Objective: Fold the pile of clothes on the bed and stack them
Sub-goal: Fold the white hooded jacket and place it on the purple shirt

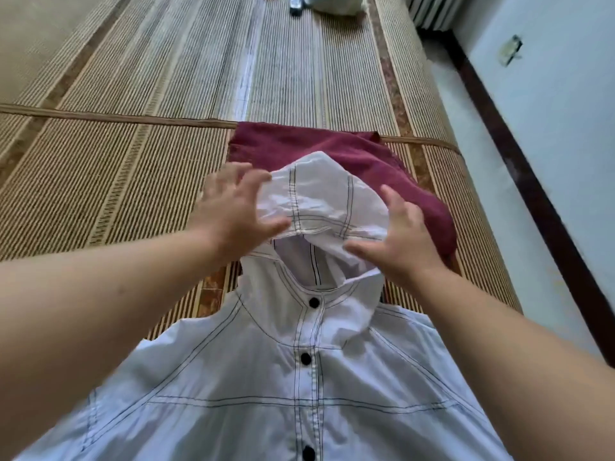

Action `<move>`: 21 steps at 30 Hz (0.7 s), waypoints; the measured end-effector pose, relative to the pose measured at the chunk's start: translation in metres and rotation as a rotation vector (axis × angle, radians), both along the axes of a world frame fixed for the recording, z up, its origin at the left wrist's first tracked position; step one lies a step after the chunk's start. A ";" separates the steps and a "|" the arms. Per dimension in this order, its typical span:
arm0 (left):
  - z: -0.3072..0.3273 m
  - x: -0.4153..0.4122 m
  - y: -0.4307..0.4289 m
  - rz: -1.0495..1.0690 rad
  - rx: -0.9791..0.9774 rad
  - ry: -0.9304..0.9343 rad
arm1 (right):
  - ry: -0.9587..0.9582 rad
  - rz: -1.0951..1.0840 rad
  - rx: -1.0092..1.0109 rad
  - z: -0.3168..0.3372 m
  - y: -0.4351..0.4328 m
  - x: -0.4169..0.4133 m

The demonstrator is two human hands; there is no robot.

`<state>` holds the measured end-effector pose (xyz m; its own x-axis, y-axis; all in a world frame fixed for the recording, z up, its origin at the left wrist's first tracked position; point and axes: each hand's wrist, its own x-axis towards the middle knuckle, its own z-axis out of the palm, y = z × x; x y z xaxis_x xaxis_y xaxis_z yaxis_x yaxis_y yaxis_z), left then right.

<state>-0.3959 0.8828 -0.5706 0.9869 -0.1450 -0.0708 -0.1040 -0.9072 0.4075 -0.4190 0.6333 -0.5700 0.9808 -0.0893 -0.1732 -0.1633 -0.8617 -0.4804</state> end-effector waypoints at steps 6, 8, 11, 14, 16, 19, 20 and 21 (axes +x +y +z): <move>-0.030 -0.011 -0.003 -0.067 0.371 -0.181 | -0.054 -0.002 -0.287 -0.029 -0.017 -0.005; -0.021 -0.002 0.006 0.033 0.315 -0.262 | -0.218 -0.079 -0.250 -0.025 -0.025 -0.001; -0.004 0.000 0.021 0.065 0.015 -0.294 | -0.577 -0.222 -0.049 -0.006 -0.030 -0.006; 0.001 -0.022 0.032 -0.117 -0.133 -0.208 | -0.725 -0.127 0.051 0.004 -0.033 -0.035; -0.002 -0.044 0.026 -0.134 -0.111 -0.129 | -0.691 -0.034 0.077 0.001 -0.033 -0.056; -0.012 -0.047 -0.005 -0.058 0.188 -0.120 | -0.561 -0.040 0.120 -0.005 -0.026 -0.071; -0.013 -0.041 -0.015 -0.009 0.262 -0.143 | -0.529 -0.066 0.129 -0.006 -0.025 -0.071; -0.013 -0.035 -0.022 0.058 0.291 -0.183 | -0.517 -0.087 0.137 -0.006 -0.023 -0.071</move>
